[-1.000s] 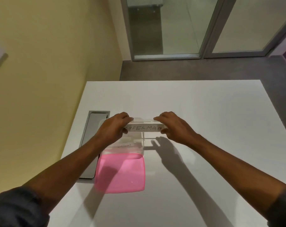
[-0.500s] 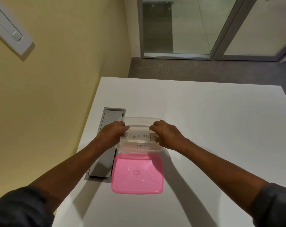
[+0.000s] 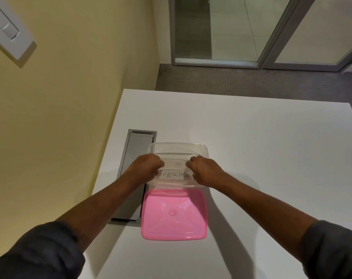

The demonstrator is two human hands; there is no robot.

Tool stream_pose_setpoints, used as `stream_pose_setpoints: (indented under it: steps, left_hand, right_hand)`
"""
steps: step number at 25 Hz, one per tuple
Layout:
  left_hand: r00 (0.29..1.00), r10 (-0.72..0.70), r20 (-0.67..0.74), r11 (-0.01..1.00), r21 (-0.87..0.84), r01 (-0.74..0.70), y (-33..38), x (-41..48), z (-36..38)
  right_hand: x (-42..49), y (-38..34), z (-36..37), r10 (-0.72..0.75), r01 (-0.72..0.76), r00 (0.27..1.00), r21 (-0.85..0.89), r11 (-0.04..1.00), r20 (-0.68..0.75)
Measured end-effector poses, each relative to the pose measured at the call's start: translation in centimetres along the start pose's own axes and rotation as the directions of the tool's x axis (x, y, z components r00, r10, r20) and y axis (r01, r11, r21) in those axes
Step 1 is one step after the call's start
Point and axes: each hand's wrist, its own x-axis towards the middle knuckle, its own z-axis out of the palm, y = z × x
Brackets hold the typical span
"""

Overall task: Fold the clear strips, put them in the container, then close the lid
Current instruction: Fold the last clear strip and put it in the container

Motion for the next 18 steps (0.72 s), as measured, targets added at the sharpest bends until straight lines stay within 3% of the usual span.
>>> stream_pose_setpoints:
  steps: [13,16,18]
  left_hand:
    - [0.998,0.066,0.010,0.995,0.078,-0.066,-0.1,0.5,2.1]
    - [0.998,0.063,-0.008,0.998,-0.017,-0.063,-0.3,0.3,1.6]
    - [0.993,-0.004,-0.121,0.987,-0.161,-0.016,-0.2,-0.2,0.5]
  right_hand:
    - [0.8,-0.5,1.4,0.006,-0.006,1.000,-0.025,1.000,0.026]
    - [0.7,-0.4,1.0,0.000,0.001,1.000,-0.010,1.000,0.023]
    - [0.5,-0.4,0.2,0.014,-0.014,1.000,0.033,0.999,-0.001]
